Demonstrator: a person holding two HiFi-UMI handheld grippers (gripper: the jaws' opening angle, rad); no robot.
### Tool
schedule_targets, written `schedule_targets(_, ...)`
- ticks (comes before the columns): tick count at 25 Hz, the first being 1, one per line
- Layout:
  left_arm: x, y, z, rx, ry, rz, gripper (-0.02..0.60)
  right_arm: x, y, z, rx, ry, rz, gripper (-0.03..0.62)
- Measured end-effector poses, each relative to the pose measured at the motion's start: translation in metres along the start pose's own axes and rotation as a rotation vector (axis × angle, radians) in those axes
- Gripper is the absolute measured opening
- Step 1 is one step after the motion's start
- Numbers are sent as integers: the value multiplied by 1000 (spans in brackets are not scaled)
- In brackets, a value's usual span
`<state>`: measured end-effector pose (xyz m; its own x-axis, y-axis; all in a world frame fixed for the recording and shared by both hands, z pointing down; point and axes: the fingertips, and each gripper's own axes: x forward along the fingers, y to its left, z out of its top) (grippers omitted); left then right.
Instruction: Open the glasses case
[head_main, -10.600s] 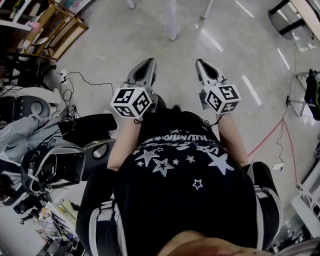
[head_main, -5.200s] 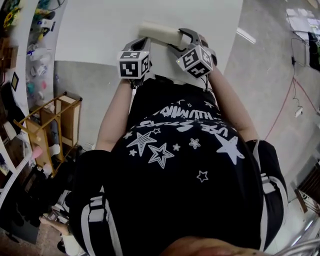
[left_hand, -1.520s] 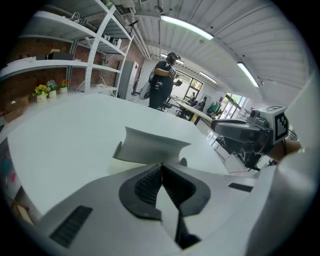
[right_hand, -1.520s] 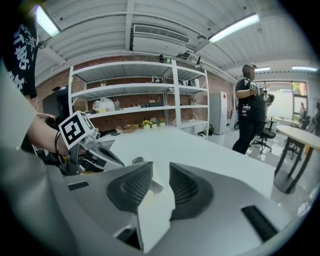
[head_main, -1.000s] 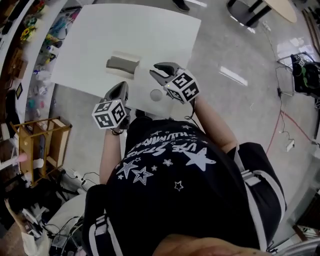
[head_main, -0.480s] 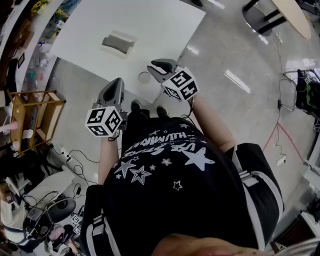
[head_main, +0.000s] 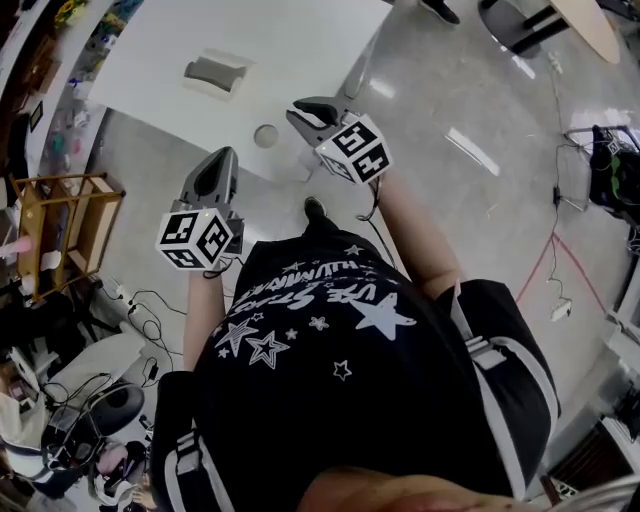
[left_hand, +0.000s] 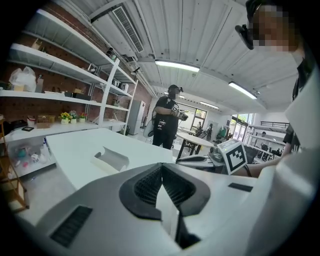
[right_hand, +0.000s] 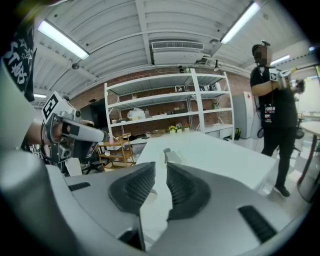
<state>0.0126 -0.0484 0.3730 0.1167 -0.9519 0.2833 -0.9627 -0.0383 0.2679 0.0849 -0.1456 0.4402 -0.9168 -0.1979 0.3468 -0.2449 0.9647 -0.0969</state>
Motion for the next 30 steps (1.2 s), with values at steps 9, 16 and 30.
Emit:
schedule_targets(9, -64, -52, -33, -24, -32, -12, 12, -62, 57, -32, 30, 4, -2, 78)
schedule_targets(16, -128, -96, -67, -40, -83, 23, 12, -110, 117, -59, 11, -6, 27, 71)
schedule_targets(30, -239, -175, -126, -107, -147, 36, 12, -221, 221, -100, -9, 11, 30, 32)
